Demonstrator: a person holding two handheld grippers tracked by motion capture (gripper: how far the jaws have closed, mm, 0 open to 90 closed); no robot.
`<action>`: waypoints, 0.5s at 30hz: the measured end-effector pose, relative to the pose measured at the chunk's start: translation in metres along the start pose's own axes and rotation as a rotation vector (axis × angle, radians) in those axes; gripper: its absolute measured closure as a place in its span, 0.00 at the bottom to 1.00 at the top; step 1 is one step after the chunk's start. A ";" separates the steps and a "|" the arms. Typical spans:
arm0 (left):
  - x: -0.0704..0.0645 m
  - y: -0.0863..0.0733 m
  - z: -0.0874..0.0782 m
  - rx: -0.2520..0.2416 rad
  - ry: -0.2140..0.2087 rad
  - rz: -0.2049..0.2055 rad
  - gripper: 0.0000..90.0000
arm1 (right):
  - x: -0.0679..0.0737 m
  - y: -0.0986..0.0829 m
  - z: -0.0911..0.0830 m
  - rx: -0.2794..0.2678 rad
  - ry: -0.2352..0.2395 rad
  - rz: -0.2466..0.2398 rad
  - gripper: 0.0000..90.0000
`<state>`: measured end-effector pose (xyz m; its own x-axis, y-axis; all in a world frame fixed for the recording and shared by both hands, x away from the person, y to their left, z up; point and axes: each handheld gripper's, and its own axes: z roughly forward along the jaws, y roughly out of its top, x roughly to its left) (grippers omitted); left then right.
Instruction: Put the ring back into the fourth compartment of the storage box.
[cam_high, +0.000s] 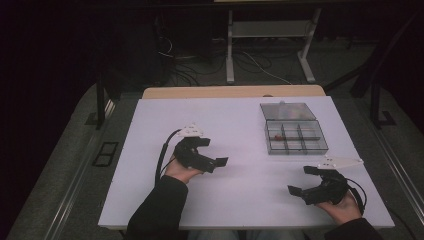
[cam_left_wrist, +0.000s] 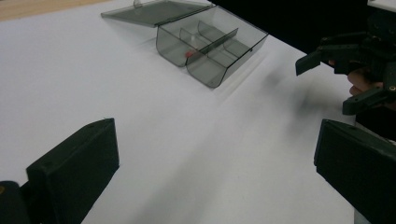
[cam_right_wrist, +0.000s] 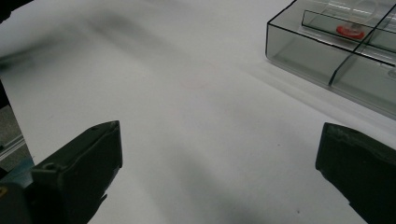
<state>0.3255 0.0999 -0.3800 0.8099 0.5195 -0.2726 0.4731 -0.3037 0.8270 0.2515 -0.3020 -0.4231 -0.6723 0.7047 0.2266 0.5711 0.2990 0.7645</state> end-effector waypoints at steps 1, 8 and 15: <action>0.000 -0.003 -0.002 -0.002 0.003 -0.005 0.00 | 0.000 0.000 0.000 0.001 0.000 0.001 0.00; -0.001 -0.018 -0.014 -0.009 0.019 -0.014 0.00 | 0.000 0.000 0.000 0.001 -0.001 0.004 0.00; -0.005 -0.038 -0.027 -0.026 0.029 -0.032 0.00 | 0.000 -0.001 -0.001 -0.003 -0.005 0.007 0.00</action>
<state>0.2946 0.1301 -0.3969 0.7836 0.5519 -0.2852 0.4893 -0.2655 0.8307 0.2508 -0.3033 -0.4231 -0.6655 0.7104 0.2290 0.5744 0.2916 0.7649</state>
